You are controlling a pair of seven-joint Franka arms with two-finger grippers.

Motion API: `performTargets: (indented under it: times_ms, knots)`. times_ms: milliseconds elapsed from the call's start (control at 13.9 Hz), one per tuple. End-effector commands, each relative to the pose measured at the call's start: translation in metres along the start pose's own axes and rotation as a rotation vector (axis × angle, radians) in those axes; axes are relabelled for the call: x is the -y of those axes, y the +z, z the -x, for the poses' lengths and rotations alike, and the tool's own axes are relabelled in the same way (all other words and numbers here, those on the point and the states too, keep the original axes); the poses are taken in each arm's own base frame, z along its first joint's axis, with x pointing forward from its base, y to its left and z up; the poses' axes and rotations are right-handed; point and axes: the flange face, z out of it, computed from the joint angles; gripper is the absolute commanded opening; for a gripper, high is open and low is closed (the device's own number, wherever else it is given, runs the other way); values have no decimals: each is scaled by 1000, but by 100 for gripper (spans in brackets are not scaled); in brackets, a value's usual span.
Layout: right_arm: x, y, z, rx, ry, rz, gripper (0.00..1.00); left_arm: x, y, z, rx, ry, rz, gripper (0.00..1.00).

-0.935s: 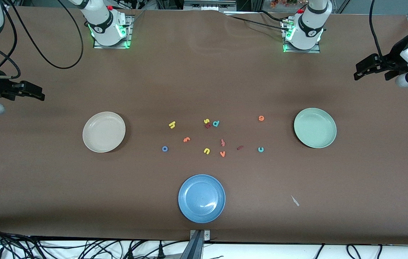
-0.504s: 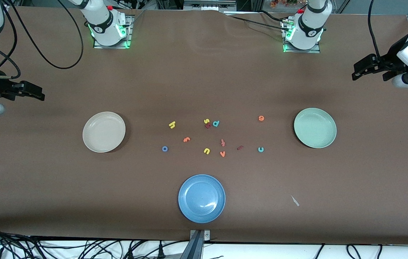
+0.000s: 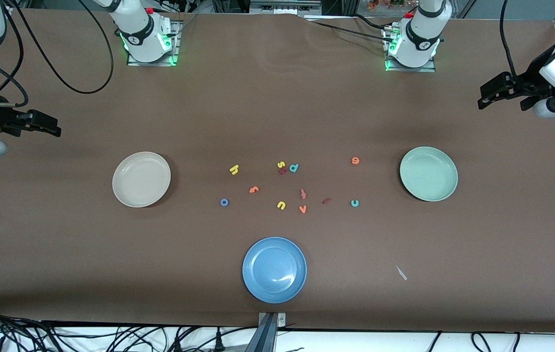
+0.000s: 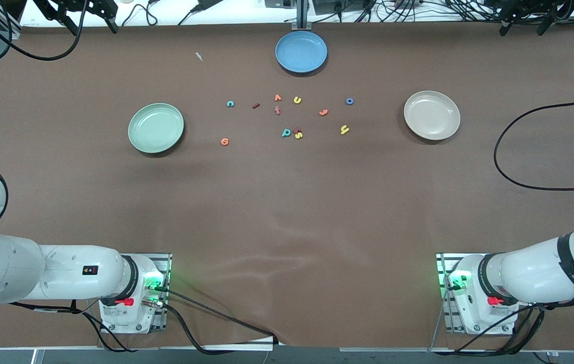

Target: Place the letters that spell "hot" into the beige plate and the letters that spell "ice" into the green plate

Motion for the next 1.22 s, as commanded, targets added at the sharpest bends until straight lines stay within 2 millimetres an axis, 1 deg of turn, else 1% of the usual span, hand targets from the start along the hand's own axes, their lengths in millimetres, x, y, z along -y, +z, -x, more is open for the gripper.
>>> performTargets:
  times_ms: [0,216,504,1151]
  knots:
    - [0,-6,0,8,-8,13,100,0,-7,-3,-7,10,-19,100]
    - [1,-6,0,8,-9,13,100,1,-7,-3,-12,23,-48,100]
    - [0,-6,0,8,-8,13,100,-5,-8,-3,-13,50,-55,100]
    - [0,-5,0,9,-8,11,100,-5,-8,-3,-13,49,-54,100]
